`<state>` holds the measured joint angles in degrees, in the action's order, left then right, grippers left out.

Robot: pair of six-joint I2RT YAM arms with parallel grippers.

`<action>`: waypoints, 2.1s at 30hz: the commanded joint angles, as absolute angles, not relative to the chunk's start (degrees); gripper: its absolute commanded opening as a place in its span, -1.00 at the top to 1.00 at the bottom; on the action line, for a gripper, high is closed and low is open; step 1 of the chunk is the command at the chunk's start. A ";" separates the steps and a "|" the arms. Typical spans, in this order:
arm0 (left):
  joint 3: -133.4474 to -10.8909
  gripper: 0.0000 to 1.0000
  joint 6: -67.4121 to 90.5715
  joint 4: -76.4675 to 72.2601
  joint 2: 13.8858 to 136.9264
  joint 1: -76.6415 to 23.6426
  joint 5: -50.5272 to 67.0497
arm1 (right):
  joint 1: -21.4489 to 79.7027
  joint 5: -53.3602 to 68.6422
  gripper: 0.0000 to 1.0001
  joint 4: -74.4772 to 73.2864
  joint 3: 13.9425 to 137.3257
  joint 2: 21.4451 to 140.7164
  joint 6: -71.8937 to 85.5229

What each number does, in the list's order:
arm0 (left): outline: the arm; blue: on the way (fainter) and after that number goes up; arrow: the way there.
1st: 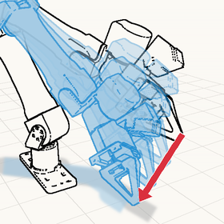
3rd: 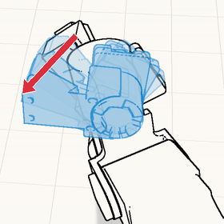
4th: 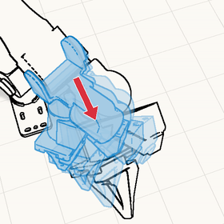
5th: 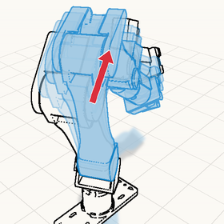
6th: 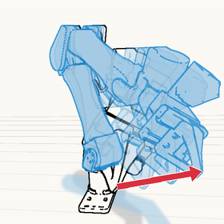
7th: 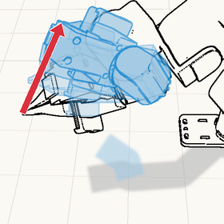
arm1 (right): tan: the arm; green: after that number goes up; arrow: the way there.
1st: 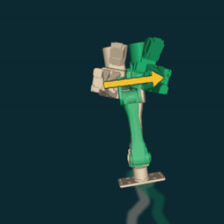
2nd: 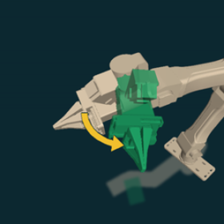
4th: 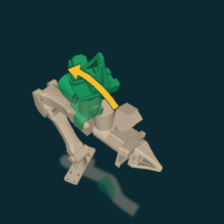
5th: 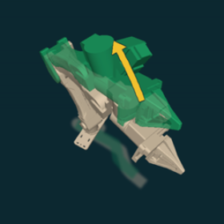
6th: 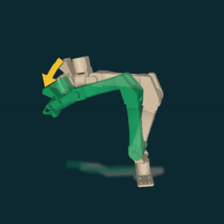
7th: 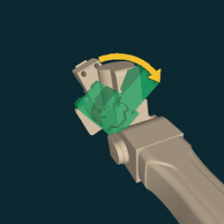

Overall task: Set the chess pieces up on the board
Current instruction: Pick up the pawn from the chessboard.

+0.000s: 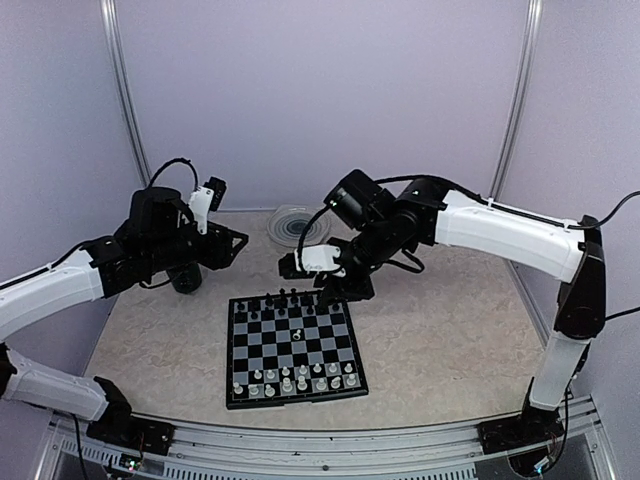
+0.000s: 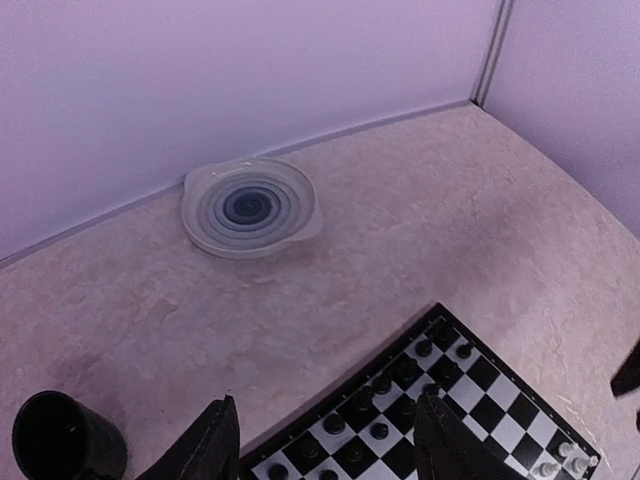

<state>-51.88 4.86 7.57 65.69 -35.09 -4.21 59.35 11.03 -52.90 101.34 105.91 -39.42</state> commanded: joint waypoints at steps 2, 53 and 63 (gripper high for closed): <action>-54.82 -0.11 3.90 15.38 72.66 -36.90 3.65 | 52.24 20.45 0.28 -43.25 90.94 102.41 -36.09; -80.89 0.36 26.08 42.99 113.99 -54.75 -3.93 | 38.07 17.18 0.22 -25.57 74.43 98.25 -31.02; -80.68 0.47 25.93 44.01 114.78 -55.08 -3.51 | 38.03 17.54 0.22 -25.88 74.40 98.44 -31.20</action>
